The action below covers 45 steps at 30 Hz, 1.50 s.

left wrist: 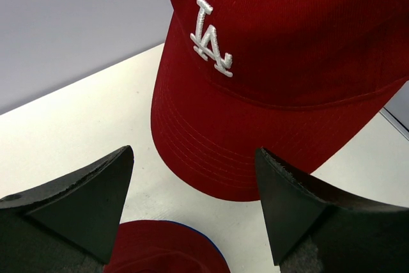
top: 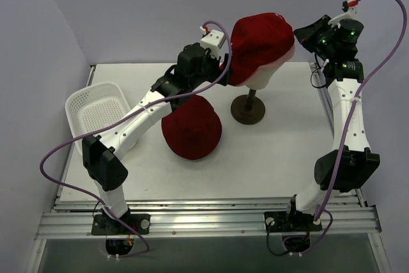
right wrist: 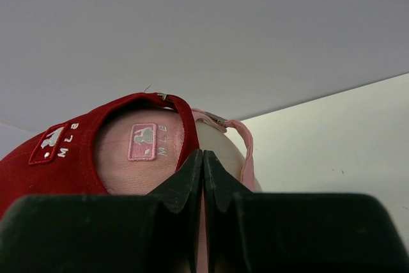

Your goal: Stack the hats

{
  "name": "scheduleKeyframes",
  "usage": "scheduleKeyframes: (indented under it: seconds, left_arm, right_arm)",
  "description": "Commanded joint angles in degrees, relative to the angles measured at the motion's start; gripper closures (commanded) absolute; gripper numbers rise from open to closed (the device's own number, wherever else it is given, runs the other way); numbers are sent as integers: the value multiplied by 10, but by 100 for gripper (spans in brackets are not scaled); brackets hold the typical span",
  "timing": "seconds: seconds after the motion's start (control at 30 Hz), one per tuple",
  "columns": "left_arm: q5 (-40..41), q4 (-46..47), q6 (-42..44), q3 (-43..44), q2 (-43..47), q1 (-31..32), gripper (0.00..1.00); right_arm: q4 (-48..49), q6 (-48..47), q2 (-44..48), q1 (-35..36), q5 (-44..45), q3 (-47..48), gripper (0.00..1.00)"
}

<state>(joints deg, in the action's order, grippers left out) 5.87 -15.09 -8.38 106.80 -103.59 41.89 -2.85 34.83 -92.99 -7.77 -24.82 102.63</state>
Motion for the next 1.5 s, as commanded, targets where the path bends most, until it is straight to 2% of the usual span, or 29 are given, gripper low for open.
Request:
scheduleKeyframes:
  seconds: [0.0,0.13,0.2,0.3,0.37,0.53,1.0,1.47]
  left_arm:
    - [-4,31,-4,10,-2,-3,15]
    - [-4,31,-4,8,-2,-4,15]
    - [-4,32,-4,8,-2,-4,15]
    - [-3,32,-3,8,-3,-5,15]
    - [-5,32,-4,8,-3,-5,15]
    - [-8,34,-7,8,-3,-6,15]
    - [-9,37,-9,4,-5,-6,15]
    - [-16,45,-22,8,-12,-6,15]
  right_arm:
    - [17,-12,19,5,4,0,100]
    - [20,-7,20,4,4,1,100]
    - [21,2,24,3,11,4,89]
    - [20,16,31,2,27,17,82]
    - [19,23,33,1,32,22,81]
    - [14,32,31,2,14,38,79]
    - [22,38,40,8,-13,8,79]
    - [-32,12,38,20,20,10,80]
